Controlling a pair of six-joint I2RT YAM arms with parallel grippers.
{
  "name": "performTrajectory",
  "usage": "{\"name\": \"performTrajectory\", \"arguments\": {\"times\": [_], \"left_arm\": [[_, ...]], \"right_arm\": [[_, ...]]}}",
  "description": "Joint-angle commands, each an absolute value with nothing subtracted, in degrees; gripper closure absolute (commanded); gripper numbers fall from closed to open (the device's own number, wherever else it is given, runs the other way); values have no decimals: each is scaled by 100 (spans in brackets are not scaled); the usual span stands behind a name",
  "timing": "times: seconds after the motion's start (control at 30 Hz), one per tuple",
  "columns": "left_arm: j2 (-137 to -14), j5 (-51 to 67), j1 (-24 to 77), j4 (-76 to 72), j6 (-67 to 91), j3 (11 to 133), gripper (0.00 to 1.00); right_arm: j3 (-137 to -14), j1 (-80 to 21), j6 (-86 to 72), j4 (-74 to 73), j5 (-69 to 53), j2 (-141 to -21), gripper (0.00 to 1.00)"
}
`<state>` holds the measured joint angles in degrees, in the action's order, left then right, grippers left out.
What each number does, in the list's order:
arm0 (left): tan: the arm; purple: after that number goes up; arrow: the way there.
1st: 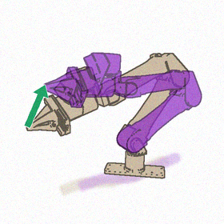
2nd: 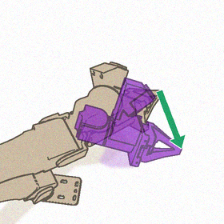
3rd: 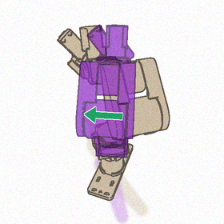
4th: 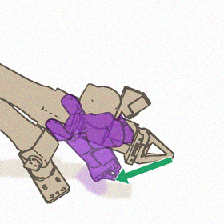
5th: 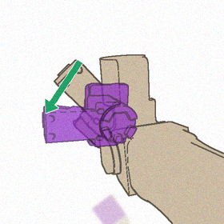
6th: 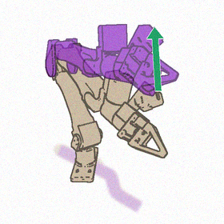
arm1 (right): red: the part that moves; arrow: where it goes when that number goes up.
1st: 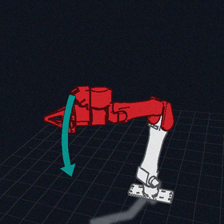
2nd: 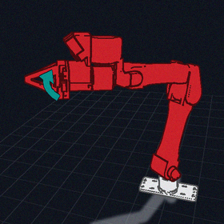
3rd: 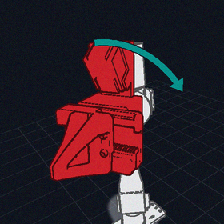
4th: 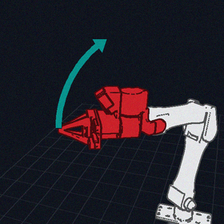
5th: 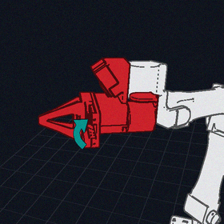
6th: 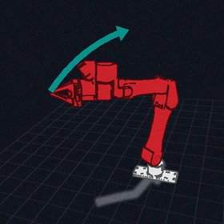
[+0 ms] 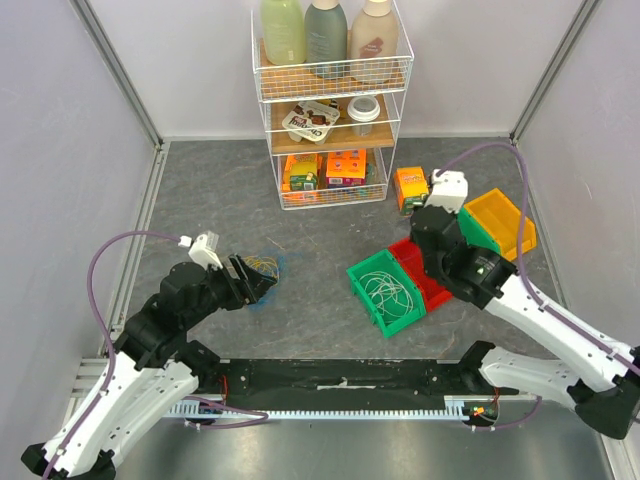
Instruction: Untangle the cables
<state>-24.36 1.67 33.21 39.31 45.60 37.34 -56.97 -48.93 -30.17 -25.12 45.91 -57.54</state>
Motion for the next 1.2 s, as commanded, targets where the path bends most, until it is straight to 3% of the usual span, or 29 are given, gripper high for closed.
{"name": "performTrajectory", "arguments": {"times": [0.0, 0.2, 0.67, 0.8, 0.97, 1.17], "left_arm": [[-2592, 246, 3331, 3709, 4614, 3806, 23], [-2698, 290, 3331, 3621, 4588, 3814, 23], [-2733, 325, 3322, 3604, 4597, 3823, 22], [-2847, 439, 3331, 3481, 4614, 3823, 22], [-2909, 536, 3322, 3384, 4667, 3823, 22], [-2848, 527, 3322, 3419, 4685, 3841, 22]], "right_arm": [[-5819, -4054, -2901, -3006, 5379, -5826, 100], [-5529, -3656, -2786, -2831, 5353, -6512, 100], [-4096, -3648, -3427, -2268, 3543, -6917, 100], [-3902, -3288, -3244, -1961, 2524, -6907, 100], [-4122, -3024, -3006, -2004, 2645, -7496, 100], [-4306, -2918, -2848, -2188, 2838, -7813, 83]]}}
